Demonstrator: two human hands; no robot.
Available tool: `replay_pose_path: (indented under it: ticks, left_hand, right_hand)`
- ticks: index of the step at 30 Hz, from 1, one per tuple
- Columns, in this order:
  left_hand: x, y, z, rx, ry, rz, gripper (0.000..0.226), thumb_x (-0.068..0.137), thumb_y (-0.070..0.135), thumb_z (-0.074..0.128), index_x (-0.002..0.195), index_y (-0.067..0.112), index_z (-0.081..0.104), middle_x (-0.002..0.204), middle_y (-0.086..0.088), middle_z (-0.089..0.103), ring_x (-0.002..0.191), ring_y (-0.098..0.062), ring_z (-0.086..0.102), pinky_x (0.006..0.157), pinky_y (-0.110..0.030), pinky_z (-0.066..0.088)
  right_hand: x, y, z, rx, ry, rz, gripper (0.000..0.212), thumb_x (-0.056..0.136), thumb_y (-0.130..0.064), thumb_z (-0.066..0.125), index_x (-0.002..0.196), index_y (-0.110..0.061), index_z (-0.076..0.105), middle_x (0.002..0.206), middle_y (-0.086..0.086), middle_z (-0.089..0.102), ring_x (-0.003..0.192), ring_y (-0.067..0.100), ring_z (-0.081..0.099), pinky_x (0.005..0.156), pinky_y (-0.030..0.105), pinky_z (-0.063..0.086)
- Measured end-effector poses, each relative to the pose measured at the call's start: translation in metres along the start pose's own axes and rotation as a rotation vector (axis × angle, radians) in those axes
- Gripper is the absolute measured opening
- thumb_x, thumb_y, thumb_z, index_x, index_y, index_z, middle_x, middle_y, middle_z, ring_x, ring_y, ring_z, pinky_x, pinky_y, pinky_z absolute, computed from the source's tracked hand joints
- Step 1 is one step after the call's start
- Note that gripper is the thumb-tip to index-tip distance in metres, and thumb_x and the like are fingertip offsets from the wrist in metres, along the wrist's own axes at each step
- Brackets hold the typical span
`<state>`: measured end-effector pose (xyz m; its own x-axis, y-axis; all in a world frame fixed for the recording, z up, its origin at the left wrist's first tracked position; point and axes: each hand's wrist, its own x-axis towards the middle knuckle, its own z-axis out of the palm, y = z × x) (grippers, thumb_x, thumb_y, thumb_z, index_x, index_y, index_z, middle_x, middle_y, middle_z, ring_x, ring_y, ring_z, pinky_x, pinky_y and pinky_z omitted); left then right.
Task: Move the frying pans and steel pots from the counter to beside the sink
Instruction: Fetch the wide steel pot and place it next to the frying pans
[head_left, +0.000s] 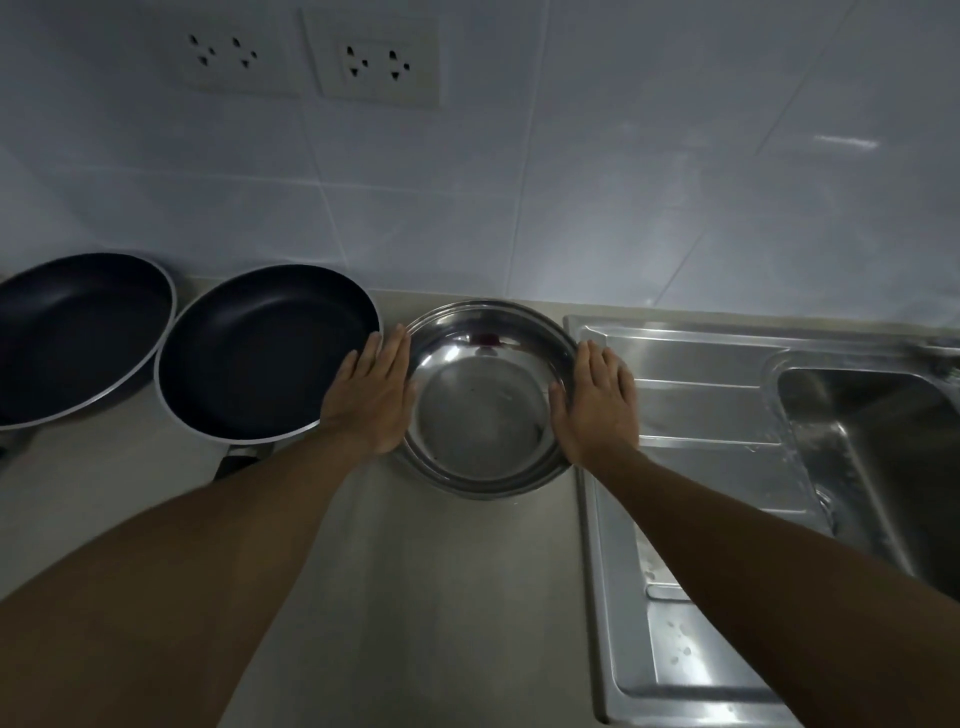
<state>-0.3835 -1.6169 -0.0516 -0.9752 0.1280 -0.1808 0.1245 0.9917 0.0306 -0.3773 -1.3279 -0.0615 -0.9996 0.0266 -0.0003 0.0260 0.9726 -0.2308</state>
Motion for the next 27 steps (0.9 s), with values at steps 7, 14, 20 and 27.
replay_pose_path:
  ticks: [7,14,20,27]
  left_hand:
    - [0.029,-0.007,-0.008,-0.018,-0.032,0.018,0.066,0.106,0.043,0.012,0.157,0.014,-0.019,0.166,0.003,-0.023,0.155,-0.022,-0.015,0.127,-0.043,0.002]
    - [0.050,-0.012,-0.013,-0.034,-0.051,0.030,0.066,0.106,0.043,0.013,0.157,0.016,-0.019,0.166,0.004,-0.024,0.155,-0.021,-0.015,0.127,-0.043,0.003]
    - [0.064,-0.016,-0.015,-0.039,-0.065,0.024,0.066,0.106,0.043,0.014,0.157,0.017,-0.019,0.166,0.005,-0.024,0.155,-0.022,-0.012,0.126,-0.044,0.003]
    - [0.071,-0.015,-0.019,0.003,-0.075,0.005,0.068,0.106,0.041,0.018,0.157,0.015,-0.019,0.165,0.006,-0.026,0.154,-0.022,0.008,0.126,-0.047,0.007]
  right_hand:
    - [0.028,-0.004,0.001,0.008,0.006,0.006,0.069,0.106,-0.049,0.025,0.162,-0.012,0.010,0.170,0.009,0.013,0.157,0.027,0.002,0.128,0.041,0.002]
    - [0.045,-0.005,0.005,0.003,0.016,0.016,0.070,0.106,-0.051,0.025,0.162,-0.012,0.010,0.170,0.009,0.014,0.157,0.028,0.003,0.127,0.041,0.002]
    - [0.059,-0.006,0.009,-0.011,0.012,0.016,0.071,0.105,-0.052,0.023,0.162,-0.011,0.010,0.170,0.010,0.013,0.157,0.028,0.004,0.126,0.040,0.001]
    - [0.067,-0.008,0.008,-0.035,-0.008,0.011,0.073,0.104,-0.054,0.022,0.161,-0.011,0.005,0.170,0.010,0.009,0.157,0.028,0.000,0.126,0.041,0.000]
